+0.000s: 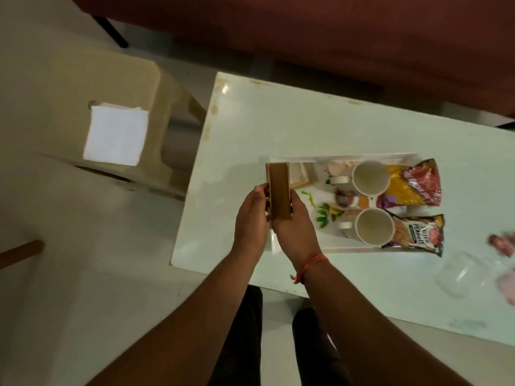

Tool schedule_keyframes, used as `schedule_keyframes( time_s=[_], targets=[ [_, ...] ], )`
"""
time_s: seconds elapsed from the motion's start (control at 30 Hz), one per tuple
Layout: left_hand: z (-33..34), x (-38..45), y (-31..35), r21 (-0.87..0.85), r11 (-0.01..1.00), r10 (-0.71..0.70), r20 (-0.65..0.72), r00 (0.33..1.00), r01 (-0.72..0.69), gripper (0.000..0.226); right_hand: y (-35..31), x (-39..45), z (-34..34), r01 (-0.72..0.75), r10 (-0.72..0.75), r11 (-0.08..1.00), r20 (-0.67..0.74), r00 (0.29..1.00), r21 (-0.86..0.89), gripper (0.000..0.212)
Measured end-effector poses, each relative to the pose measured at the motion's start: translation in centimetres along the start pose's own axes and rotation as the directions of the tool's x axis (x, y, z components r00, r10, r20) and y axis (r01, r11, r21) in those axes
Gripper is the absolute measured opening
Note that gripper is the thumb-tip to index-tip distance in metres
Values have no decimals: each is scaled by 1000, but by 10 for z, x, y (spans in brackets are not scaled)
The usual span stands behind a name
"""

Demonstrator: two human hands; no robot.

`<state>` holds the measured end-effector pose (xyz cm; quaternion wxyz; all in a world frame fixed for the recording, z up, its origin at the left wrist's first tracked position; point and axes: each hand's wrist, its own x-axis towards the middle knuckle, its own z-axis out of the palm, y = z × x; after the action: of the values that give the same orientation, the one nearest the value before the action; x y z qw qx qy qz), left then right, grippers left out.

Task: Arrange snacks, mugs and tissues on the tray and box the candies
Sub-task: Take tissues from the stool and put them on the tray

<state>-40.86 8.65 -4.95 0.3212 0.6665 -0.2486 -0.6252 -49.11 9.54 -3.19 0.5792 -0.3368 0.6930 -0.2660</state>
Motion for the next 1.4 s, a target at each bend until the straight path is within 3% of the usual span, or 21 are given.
schedule_keyframes(
  time_s=[0.13, 0.5, 0.63, 0.8, 0.87, 1.1, 1.3, 1.4],
  targets=[
    [37, -8, -14, 35, 998, -44, 46, 998, 42, 40, 19, -5, -37, -46, 45, 998, 19, 999, 47, 41],
    [61, -4, -32, 67, 991, -111, -25, 993, 113, 37, 38, 6, -61, -135, 127, 989, 119, 985, 62, 45],
    [59, -3, -35, 106, 987, -118, -13, 993, 119, 38, 41, 8, -58, -110, 102, 992, 111, 989, 68, 33],
    [57, -5, -36, 146, 985, -93, 4, 996, 92, 38, 45, 9, -55, -90, 89, 996, 92, 992, 7, 39],
    [52, -4, -36, 176, 983, -43, -39, 998, 49, 49, 44, 6, -56, -86, 87, 996, 51, 995, -12, 39],
    [6, 1, -18, 186, 981, 80, -112, 991, -58, 44, 32, -3, -42, 91, -128, 954, -113, 985, -286, 67],
    [-57, 20, 6, 201, 975, 137, -188, 973, -98, 47, -10, 17, 12, 276, -310, 851, -3, 951, -447, 67],
    [-106, 35, 18, 319, 937, 209, -192, 959, -140, 48, -28, 33, 57, 333, -343, 799, 76, 936, -500, 60]
  ],
)
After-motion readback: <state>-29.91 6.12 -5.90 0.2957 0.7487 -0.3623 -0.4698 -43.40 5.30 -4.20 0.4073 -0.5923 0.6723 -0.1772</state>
